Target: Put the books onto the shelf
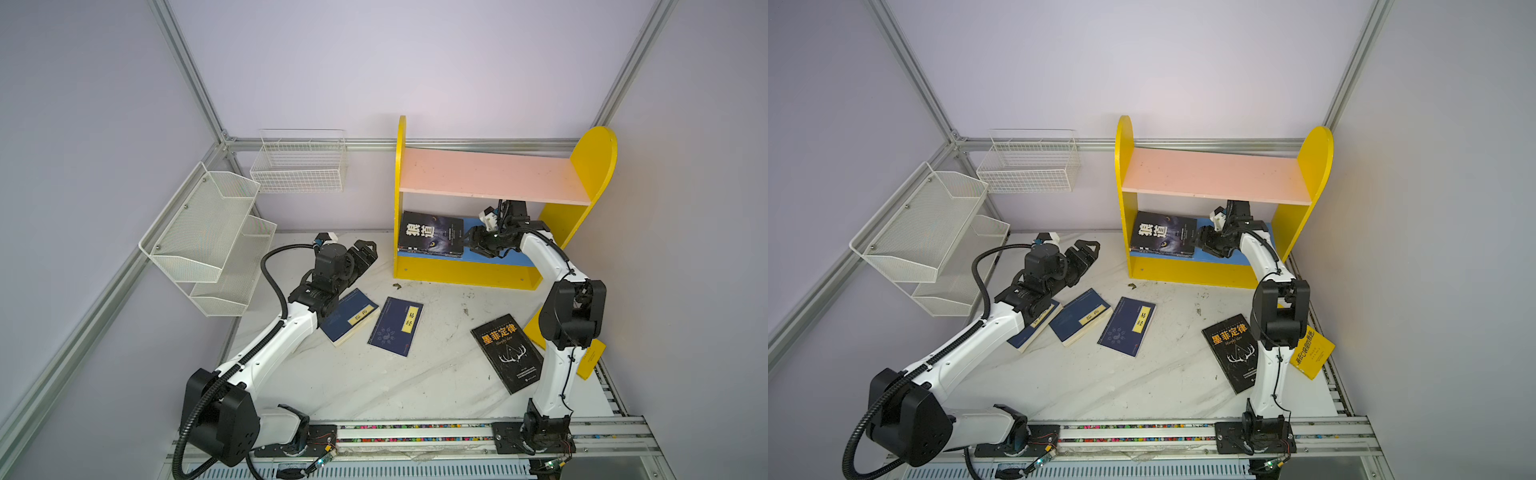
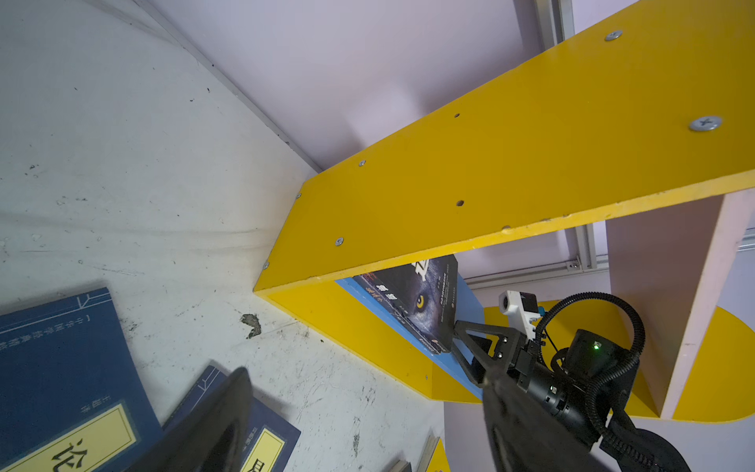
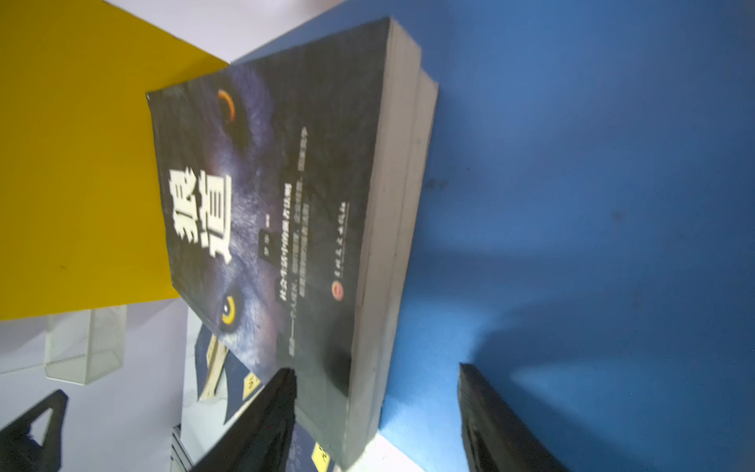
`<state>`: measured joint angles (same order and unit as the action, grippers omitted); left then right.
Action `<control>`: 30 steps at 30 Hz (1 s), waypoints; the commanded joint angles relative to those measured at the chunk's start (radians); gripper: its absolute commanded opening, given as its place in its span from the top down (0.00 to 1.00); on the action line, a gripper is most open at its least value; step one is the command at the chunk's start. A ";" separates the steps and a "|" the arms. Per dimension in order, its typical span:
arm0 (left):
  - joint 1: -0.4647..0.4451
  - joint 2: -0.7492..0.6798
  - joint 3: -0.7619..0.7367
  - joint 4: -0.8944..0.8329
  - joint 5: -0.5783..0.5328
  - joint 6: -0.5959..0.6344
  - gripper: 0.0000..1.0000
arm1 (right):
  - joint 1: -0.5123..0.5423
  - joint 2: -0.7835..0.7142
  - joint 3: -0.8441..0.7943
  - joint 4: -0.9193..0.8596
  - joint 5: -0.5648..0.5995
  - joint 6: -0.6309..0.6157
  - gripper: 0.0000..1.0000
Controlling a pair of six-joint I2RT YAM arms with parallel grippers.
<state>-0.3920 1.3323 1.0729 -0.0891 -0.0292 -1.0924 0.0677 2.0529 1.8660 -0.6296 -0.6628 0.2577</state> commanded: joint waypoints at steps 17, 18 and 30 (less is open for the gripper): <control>0.042 0.071 -0.006 0.039 0.113 -0.006 0.12 | 0.151 -0.062 0.070 -0.056 0.346 0.048 0.22; 0.042 0.073 -0.002 0.031 0.117 -0.001 0.12 | 0.151 -0.079 0.068 -0.059 0.372 0.045 0.22; 0.026 0.148 0.030 -0.327 0.204 0.474 0.03 | 0.248 -0.619 -0.629 0.319 0.423 0.311 0.32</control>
<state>-0.3565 1.4368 1.0737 -0.2611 0.1303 -0.8127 0.2604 1.5642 1.3891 -0.5724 -0.2203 0.4187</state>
